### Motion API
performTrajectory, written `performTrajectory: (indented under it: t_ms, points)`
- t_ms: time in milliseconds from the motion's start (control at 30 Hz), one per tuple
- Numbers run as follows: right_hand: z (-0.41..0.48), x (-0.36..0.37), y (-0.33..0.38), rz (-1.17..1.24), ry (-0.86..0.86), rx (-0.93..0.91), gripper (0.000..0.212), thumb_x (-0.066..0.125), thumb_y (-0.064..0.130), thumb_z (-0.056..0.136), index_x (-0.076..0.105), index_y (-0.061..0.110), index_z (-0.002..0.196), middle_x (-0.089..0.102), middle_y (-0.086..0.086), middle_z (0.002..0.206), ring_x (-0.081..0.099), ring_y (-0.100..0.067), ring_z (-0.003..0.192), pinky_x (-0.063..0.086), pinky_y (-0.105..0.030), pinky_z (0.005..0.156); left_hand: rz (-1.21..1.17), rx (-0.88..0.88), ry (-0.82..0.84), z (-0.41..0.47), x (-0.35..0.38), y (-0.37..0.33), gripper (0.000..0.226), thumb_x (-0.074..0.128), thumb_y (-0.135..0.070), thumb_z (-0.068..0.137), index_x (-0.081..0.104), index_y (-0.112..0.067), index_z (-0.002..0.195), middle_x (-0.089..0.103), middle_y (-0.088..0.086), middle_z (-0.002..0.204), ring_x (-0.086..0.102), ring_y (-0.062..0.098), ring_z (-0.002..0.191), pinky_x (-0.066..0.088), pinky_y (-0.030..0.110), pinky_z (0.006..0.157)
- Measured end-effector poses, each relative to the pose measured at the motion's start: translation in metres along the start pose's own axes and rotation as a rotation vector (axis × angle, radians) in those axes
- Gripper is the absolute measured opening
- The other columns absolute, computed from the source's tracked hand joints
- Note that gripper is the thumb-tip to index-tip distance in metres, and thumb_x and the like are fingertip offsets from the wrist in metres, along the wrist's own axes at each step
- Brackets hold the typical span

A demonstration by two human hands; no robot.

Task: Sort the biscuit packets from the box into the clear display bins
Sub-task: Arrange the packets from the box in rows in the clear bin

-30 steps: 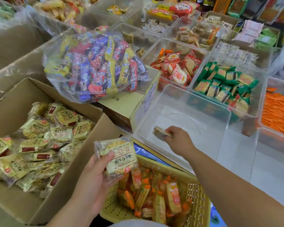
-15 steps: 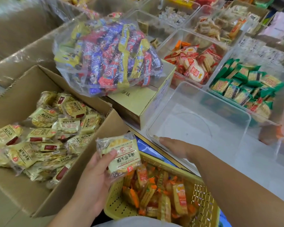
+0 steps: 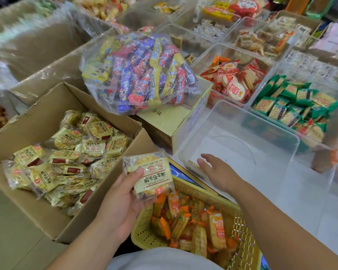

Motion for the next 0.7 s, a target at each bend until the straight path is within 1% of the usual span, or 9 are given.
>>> performTrajectory:
  t_ms: [67, 133, 200, 267, 367, 433, 500, 633, 700]
  points:
    - [-0.034, -0.006, 0.027, 0.102, -0.104, -0.176, 0.064, 0.038, 0.074, 0.094, 0.039, 0.042, 0.149, 0.042, 0.016, 0.154, 0.041, -0.007, 0.14, 0.033, -0.029, 0.111, 0.025, -0.012, 0.007, -0.002, 0.005, 0.001, 0.059, 0.075, -0.038, 0.076, 0.065, -0.019, 0.13, 0.076, 0.014, 0.119, 0.077, 0.031, 0.098, 0.063, 0.042, 0.074]
    - [-0.072, -0.002, 0.058, 0.216, -0.077, -0.374, 0.066, 0.046, 0.079, 0.087, 0.032, 0.056, 0.148, 0.03, 0.03, 0.156, 0.032, 0.004, 0.143, 0.035, -0.035, 0.115, 0.059, -0.022, 0.01, -0.003, 0.012, 0.003, 0.061, 0.076, -0.039, 0.074, 0.065, -0.021, 0.131, 0.076, 0.013, 0.119, 0.076, 0.031, 0.1, 0.062, 0.042, 0.076]
    - [-0.106, 0.008, 0.084, 0.162, -0.035, -0.549, 0.076, 0.06, 0.074, 0.085, 0.022, 0.061, 0.151, 0.01, 0.029, 0.164, 0.018, -0.001, 0.151, 0.03, -0.038, 0.117, 0.107, -0.024, 0.048, -0.006, 0.023, 0.005, 0.055, 0.077, -0.037, 0.077, 0.067, -0.023, 0.13, 0.076, 0.013, 0.119, 0.076, 0.033, 0.103, 0.06, 0.044, 0.079]
    - [-0.126, 0.017, 0.098, 0.012, -0.061, -0.67, 0.083, 0.069, 0.058, 0.087, 0.02, 0.056, 0.154, -0.002, 0.023, 0.168, 0.011, -0.006, 0.154, 0.027, -0.036, 0.118, 0.157, -0.029, 0.099, -0.01, 0.035, 0.007, 0.047, 0.082, -0.039, 0.075, 0.074, -0.028, 0.121, 0.077, 0.011, 0.118, 0.076, 0.031, 0.101, 0.062, 0.041, 0.071]
    - [-0.133, 0.018, 0.099, -0.058, -0.157, -0.669, 0.079, 0.072, 0.042, 0.091, 0.025, 0.048, 0.155, 0.006, 0.017, 0.168, 0.02, -0.012, 0.152, 0.031, -0.038, 0.12, 0.199, -0.038, 0.122, -0.013, 0.044, 0.011, 0.047, 0.083, -0.049, 0.071, 0.077, -0.031, 0.113, 0.078, 0.012, 0.114, 0.078, 0.027, 0.093, 0.06, 0.03, 0.062]
    - [-0.132, 0.014, 0.093, -0.044, -0.192, -0.637, 0.069, 0.069, 0.041, 0.094, 0.035, 0.042, 0.154, 0.014, 0.018, 0.166, 0.024, -0.009, 0.15, 0.028, -0.033, 0.12, 0.217, -0.041, 0.12, -0.014, 0.046, 0.012, 0.045, 0.074, -0.06, 0.078, 0.076, -0.034, 0.115, 0.078, 0.01, 0.114, 0.078, 0.026, 0.094, 0.06, 0.03, 0.063]
    - [-0.131, 0.015, 0.087, -0.056, -0.179, -0.616, 0.063, 0.065, 0.044, 0.096, 0.037, 0.042, 0.153, 0.015, 0.02, 0.166, 0.021, -0.003, 0.15, 0.023, -0.027, 0.12, 0.253, -0.051, 0.101, -0.014, 0.043, 0.014, 0.045, 0.059, -0.067, 0.088, 0.076, -0.036, 0.115, 0.078, 0.009, 0.114, 0.077, 0.025, 0.097, 0.059, 0.035, 0.066]
    - [-0.122, 0.014, 0.066, 0.087, -0.132, -0.514, 0.053, 0.055, 0.048, 0.1, 0.037, 0.049, 0.15, 0.021, 0.028, 0.162, 0.018, 0.006, 0.149, 0.026, -0.028, 0.12, 0.27, -0.078, 0.01, -0.008, 0.027, 0.02, 0.043, 0.055, -0.058, 0.095, 0.074, -0.028, 0.119, 0.079, 0.01, 0.111, 0.077, 0.027, 0.095, 0.055, 0.039, 0.07]
    - [-0.109, 0.007, 0.049, 0.158, -0.157, -0.398, 0.048, 0.049, 0.052, 0.101, 0.038, 0.052, 0.148, 0.028, 0.032, 0.157, 0.023, 0.013, 0.143, 0.026, -0.02, 0.115, 0.245, -0.072, -0.011, -0.003, 0.022, 0.018, 0.044, 0.058, -0.054, 0.094, 0.07, -0.024, 0.124, 0.079, 0.009, 0.11, 0.078, 0.026, 0.092, 0.057, 0.037, 0.065]
Point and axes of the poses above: each hand's wrist, its own z-axis towards the middle knuckle, its own x-axis out of the palm, y = z × x, the point moved 7 cm from there along z, towards the middle knuckle
